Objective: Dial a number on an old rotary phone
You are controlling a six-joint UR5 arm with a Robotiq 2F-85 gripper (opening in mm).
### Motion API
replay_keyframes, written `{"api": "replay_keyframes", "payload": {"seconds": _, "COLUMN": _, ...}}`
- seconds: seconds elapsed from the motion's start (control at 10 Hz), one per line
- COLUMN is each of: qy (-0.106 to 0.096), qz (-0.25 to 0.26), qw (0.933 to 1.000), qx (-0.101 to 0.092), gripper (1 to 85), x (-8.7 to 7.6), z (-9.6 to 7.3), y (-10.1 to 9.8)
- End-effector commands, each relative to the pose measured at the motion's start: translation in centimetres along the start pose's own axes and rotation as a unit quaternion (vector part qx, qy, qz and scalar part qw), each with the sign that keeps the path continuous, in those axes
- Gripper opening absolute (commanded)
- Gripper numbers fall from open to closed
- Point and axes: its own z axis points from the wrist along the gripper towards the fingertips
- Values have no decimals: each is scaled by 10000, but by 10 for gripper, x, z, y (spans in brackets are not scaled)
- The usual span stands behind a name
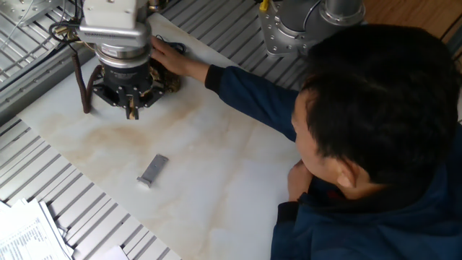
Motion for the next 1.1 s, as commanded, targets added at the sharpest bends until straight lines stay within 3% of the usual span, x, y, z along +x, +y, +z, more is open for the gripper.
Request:
{"api": "replay_keyframes", "payload": {"seconds": 0.0, "qy": -64, "qz": 46, "qw": 9999, "qx": -111, "gripper": 20, "x": 17, "z": 5, "y": -10}}
{"api": "replay_keyframes", "payload": {"seconds": 0.1, "qy": -4, "qz": 29, "qw": 10000, "qx": -32, "gripper": 20, "x": 7, "z": 0, "y": -7}}
{"api": "replay_keyframes", "payload": {"seconds": 0.3, "qy": 282, "qz": 114, "qw": 9993, "qx": 220, "gripper": 20, "x": 19, "z": -2, "y": -18}}
{"api": "replay_keyframes", "payload": {"seconds": 0.4, "qy": -12, "qz": -11, "qw": 9995, "qx": 306, "gripper": 20, "x": 3, "z": -1, "y": -23}}
{"api": "replay_keyframes", "payload": {"seconds": 0.5, "qy": -121, "qz": -77, "qw": 9987, "qx": 493, "gripper": 20, "x": -3, "z": -2, "y": -32}}
{"api": "replay_keyframes", "payload": {"seconds": 0.6, "qy": -182, "qz": -150, "qw": 9988, "qx": 433, "gripper": 20, "x": -6, "z": -2, "y": -29}}
{"api": "replay_keyframes", "payload": {"seconds": 0.8, "qy": -33, "qz": -293, "qw": 9983, "qx": 498, "gripper": 20, "x": 1, "z": -2, "y": -33}}
{"api": "replay_keyframes", "payload": {"seconds": 1.0, "qy": -23, "qz": -250, "qw": 9986, "qx": 466, "gripper": 20, "x": 2, "z": -2, "y": -31}}
